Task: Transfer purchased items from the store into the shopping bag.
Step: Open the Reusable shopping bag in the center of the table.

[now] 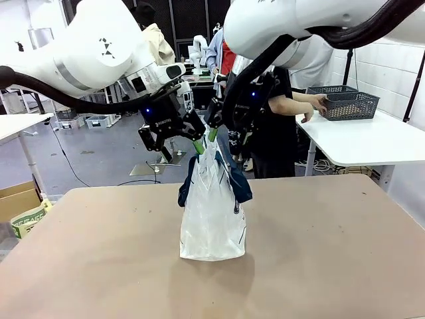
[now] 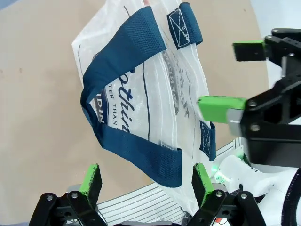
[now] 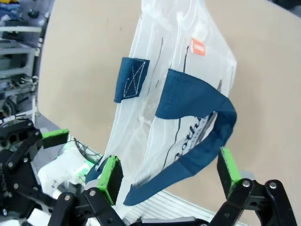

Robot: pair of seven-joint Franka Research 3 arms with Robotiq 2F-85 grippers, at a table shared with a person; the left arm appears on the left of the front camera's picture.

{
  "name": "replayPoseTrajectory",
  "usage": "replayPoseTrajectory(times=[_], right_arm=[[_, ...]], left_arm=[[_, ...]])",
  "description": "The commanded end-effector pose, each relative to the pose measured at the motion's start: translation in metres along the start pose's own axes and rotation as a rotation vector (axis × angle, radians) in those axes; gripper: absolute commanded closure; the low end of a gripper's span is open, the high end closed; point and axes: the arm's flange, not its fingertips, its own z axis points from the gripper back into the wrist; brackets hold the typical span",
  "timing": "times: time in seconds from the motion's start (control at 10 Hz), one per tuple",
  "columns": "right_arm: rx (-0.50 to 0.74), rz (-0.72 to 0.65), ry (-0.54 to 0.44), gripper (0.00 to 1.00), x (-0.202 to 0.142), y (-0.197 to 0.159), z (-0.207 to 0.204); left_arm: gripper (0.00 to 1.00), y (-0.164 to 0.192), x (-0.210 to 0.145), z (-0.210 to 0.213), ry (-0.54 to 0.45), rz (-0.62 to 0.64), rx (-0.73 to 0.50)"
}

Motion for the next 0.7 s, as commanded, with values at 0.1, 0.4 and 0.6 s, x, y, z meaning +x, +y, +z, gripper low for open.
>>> replayPoseTrajectory(times=[0.1,0.4,0.6], right_arm=[[0.003,-0.049,0.019,0.0,0.008,-0.001,0.0],[0.006,-0.061,0.03,0.0,0.008,-0.005,-0.005],[0.0,-0.076,0.037,0.0,0.012,-0.009,-0.009]], left_arm=[[0.0,-0.006,0.012,-0.003,-0.031,0.034,-0.007],[0.0,-0.001,0.031,-0.012,-0.028,0.058,-0.009],[0.0,0.002,0.038,-0.015,-0.021,0.06,0.004]])
